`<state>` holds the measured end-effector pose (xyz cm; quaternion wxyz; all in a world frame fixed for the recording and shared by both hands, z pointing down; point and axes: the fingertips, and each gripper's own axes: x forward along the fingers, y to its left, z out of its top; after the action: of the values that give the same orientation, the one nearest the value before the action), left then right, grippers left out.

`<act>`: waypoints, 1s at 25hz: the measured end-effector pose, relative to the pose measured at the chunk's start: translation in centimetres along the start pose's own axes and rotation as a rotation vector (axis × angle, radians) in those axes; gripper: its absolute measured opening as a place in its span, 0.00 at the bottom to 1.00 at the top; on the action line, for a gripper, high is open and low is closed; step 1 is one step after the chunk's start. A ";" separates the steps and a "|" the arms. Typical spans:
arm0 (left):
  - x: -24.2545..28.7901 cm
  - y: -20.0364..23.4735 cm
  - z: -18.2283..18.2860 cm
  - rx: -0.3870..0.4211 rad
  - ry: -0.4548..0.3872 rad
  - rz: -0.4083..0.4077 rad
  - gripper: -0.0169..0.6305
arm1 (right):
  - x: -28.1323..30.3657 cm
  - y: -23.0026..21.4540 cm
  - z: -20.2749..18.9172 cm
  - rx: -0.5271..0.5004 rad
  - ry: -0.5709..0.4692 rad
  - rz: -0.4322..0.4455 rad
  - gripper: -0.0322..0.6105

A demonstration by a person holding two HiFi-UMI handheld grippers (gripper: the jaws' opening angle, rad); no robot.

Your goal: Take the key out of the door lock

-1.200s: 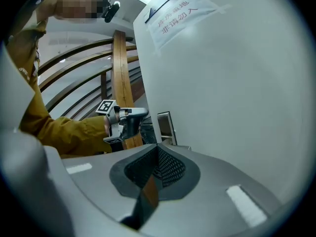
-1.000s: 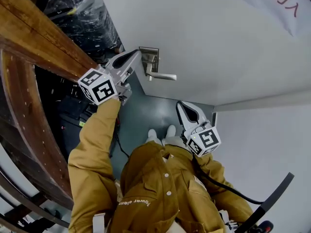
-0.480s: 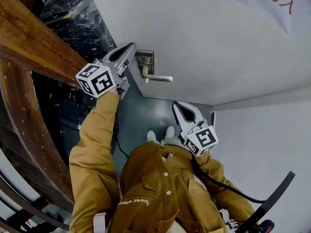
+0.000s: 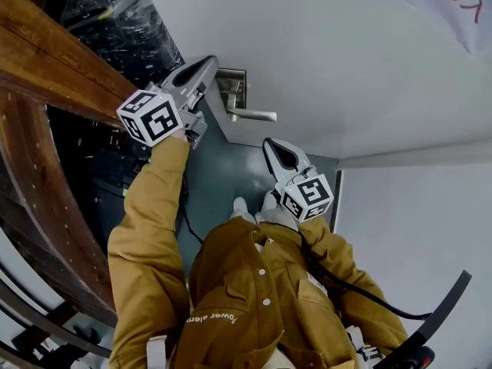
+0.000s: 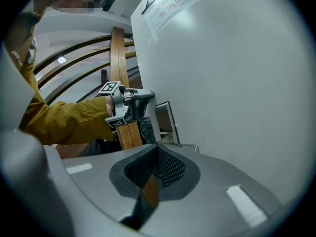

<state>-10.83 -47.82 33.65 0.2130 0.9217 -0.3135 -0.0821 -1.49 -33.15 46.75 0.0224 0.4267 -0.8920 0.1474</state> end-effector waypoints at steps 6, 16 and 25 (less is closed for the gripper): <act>0.1 0.1 -0.1 -0.005 0.002 -0.002 0.02 | 5.4 0.5 -2.8 0.314 -0.055 0.090 0.08; 0.2 0.0 0.1 0.004 0.012 -0.003 0.02 | 11.0 -2.5 -8.2 0.920 -0.088 0.122 0.25; 0.2 0.0 0.0 0.002 0.020 -0.006 0.02 | 13.8 -3.2 -8.7 1.080 -0.070 0.292 0.26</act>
<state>-10.66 -47.89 33.66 0.2147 0.9237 -0.3089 -0.0732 -8.56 -43.01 58.13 -0.2494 0.2540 -0.7400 0.5707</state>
